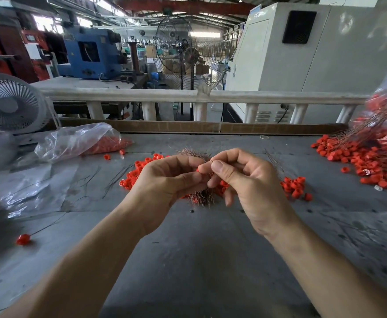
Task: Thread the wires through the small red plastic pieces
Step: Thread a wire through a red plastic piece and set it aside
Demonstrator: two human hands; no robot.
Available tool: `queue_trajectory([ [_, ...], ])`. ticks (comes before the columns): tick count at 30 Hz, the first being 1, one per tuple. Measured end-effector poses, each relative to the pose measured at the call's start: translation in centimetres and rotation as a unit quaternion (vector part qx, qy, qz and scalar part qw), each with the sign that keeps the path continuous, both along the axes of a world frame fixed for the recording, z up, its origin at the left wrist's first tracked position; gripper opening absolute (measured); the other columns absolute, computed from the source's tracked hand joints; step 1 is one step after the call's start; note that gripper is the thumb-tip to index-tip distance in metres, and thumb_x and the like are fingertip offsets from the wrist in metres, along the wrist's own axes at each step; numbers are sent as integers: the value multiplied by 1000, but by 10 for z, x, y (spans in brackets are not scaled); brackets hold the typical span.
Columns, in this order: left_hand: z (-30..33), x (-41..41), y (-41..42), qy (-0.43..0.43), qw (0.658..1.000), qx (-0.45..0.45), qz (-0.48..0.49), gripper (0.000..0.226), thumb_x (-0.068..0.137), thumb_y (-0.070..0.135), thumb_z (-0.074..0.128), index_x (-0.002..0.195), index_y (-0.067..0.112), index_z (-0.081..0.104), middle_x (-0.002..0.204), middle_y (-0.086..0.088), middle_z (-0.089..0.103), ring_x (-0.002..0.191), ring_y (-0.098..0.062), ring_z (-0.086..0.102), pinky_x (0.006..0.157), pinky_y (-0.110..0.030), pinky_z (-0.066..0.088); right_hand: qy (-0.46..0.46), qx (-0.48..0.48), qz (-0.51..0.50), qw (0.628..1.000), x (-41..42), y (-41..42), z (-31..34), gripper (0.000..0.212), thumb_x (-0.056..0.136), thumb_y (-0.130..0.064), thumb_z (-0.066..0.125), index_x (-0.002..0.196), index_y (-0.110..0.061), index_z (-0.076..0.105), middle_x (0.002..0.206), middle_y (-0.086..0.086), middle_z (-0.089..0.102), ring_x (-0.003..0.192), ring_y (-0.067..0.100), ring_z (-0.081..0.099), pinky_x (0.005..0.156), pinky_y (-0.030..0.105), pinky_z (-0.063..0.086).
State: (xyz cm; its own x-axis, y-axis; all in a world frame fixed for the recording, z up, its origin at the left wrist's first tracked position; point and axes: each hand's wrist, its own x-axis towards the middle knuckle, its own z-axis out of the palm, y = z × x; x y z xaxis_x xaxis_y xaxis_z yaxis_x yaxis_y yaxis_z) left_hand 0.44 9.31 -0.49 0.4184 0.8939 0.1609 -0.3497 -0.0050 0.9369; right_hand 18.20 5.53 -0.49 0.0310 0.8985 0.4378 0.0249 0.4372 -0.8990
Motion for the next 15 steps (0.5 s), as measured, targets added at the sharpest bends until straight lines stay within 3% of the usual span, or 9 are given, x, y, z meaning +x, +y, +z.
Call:
queue_trajectory([
  [7, 0, 1, 1, -14, 999, 3, 29, 24, 77, 2, 68, 99, 8, 75, 92, -13, 73, 79, -20, 71, 67, -28, 60, 20, 0, -42, 999, 4, -3, 4, 6, 97, -7, 64, 93, -7, 69, 81, 10, 75, 62, 21, 61, 41, 27, 42],
  [15, -1, -1, 2, -24, 1000, 9, 17, 26, 80, 4, 67, 105, 7, 74, 97, -14, 74, 84, -22, 71, 71, -29, 61, -35, -8, -23, 999, 0, -2, -3, 7, 95, -19, 67, 89, -18, 71, 70, 5, 70, 54, 13, 55, 40, 23, 40],
])
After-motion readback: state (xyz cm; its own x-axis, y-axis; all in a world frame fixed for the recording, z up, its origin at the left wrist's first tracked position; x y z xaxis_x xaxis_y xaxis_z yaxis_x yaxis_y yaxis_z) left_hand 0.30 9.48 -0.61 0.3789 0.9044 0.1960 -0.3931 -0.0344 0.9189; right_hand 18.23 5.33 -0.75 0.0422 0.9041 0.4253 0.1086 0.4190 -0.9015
